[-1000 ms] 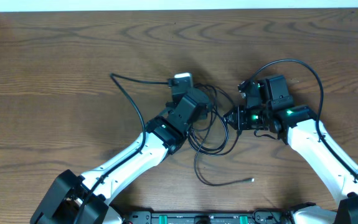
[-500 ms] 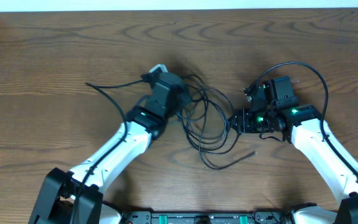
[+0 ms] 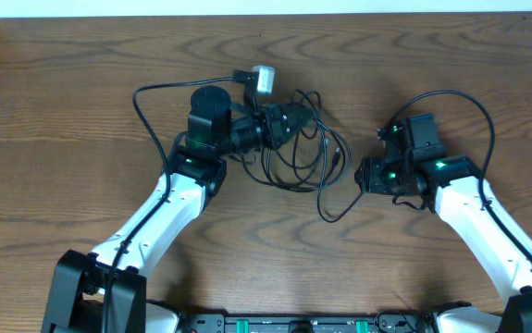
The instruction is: Untangle cables
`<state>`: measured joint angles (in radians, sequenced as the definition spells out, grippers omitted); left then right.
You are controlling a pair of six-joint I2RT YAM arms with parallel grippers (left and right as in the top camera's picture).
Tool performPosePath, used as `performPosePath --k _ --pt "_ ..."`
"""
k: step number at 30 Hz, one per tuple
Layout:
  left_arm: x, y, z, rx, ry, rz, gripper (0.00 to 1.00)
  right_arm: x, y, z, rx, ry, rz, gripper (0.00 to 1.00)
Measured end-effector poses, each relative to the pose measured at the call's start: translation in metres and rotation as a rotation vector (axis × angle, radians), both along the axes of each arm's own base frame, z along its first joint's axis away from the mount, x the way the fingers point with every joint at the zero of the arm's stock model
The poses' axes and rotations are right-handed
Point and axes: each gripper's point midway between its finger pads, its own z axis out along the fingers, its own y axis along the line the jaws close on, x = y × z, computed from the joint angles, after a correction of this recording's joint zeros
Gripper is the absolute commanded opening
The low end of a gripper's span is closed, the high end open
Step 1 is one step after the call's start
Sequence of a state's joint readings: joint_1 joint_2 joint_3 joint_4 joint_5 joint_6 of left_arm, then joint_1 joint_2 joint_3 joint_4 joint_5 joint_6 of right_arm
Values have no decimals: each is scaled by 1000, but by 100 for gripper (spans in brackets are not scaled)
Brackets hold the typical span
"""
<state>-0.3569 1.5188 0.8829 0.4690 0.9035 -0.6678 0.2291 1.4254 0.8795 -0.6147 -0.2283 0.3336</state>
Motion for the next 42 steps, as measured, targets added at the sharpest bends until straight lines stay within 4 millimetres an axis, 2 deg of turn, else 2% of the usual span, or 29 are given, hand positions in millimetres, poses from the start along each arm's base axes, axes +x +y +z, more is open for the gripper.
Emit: performPosePath --k 3,10,15,19,21,22,24,27,31,33,35,38,42 --pt "-14 -5 3 -4 -41 -91 8 6 3 12 65 -35 0 60" --pt "-29 -8 4 1 -114 -193 8 10 22 63 278 -179 108 64" --pt "-31 -9 5 -4 -115 -207 8 7 34 72 324 -200 163 64" --pt "-31 -9 10 -20 -121 -206 8 4 52 76 338 -224 232 56" --pt "-30 -10 18 -43 -143 -209 8 2 60 76 327 -233 260 47" --pt "-31 -11 24 -58 -162 -217 8 1 62 73 310 -230 268 29" --pt "-35 -12 39 -96 -213 -240 8 0 64 67 267 -227 275 1" --pt "-43 -13 54 -137 -255 -288 8 5 53 56 168 -226 235 1" --pt "-50 -13 54 -146 -224 -329 8 13 25 48 44 -230 144 1" --pt "-52 -12 53 -147 -208 -339 8 14 2 50 -22 -233 78 1" --pt "-50 -8 52 -147 -199 -337 8 15 -20 59 -73 -253 9 1" --pt "-41 5 51 -143 -188 -308 8 18 -57 91 -121 -342 -121 1" --pt "-23 29 42 -126 -132 -234 8 13 -83 132 -103 -459 -249 1"
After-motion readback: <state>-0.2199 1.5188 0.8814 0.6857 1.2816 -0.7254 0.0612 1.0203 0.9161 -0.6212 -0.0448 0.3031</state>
